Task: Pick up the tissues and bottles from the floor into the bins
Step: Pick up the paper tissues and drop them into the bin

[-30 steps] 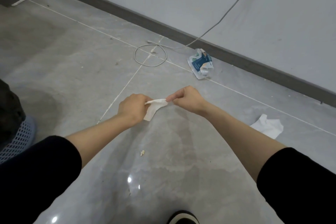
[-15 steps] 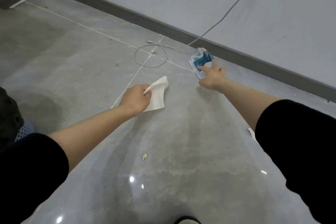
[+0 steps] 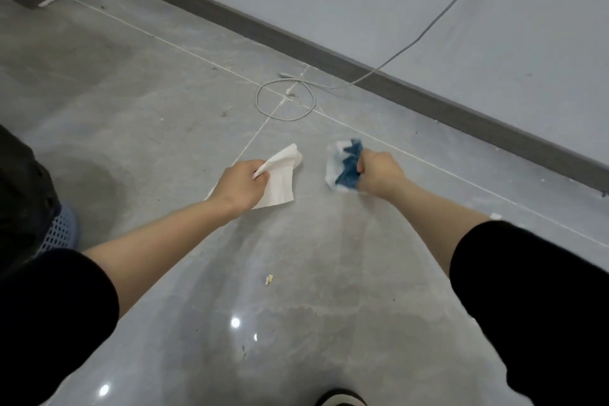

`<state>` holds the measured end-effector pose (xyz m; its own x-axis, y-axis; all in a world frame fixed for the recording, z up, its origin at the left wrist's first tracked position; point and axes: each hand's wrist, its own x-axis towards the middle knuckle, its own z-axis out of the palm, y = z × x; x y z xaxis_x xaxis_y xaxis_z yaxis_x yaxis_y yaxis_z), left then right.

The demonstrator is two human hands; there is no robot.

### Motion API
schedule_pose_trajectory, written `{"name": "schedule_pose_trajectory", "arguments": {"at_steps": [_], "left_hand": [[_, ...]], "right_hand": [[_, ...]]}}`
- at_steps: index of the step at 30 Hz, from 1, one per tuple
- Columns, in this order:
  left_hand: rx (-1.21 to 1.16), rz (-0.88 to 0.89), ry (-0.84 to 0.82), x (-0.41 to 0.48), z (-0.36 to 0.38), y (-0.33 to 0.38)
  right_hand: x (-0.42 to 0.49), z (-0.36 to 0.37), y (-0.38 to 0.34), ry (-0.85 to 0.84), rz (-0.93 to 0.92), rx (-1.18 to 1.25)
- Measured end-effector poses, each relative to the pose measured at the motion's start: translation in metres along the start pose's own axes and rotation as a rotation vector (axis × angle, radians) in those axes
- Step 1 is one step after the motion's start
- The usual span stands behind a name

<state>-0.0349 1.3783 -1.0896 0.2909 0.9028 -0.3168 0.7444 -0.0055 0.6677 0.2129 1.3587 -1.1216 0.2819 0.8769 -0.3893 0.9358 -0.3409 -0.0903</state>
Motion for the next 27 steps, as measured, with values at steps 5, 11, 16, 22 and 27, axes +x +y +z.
{"name": "schedule_pose_trajectory", "arguments": {"at_steps": [5, 11, 16, 22, 27], "left_hand": [[-0.040, 0.013, 0.034, -0.009, -0.006, -0.001], [-0.104, 0.036, 0.140, -0.023, -0.025, -0.004], [-0.150, 0.047, 0.249, -0.048, -0.070, 0.006], [-0.208, 0.011, 0.401, -0.078, -0.141, 0.002], [-0.256, 0.029, 0.475, -0.121, -0.191, -0.009]], "right_hand": [[-0.035, 0.012, -0.023, -0.071, -0.078, 0.120], [-0.059, -0.015, -0.067, 0.013, -0.154, 0.317], [-0.084, -0.059, -0.109, 0.105, -0.229, 0.487], [-0.123, -0.118, -0.162, 0.169, -0.272, 0.574], [-0.169, -0.157, -0.208, 0.180, -0.350, 0.610]]}}
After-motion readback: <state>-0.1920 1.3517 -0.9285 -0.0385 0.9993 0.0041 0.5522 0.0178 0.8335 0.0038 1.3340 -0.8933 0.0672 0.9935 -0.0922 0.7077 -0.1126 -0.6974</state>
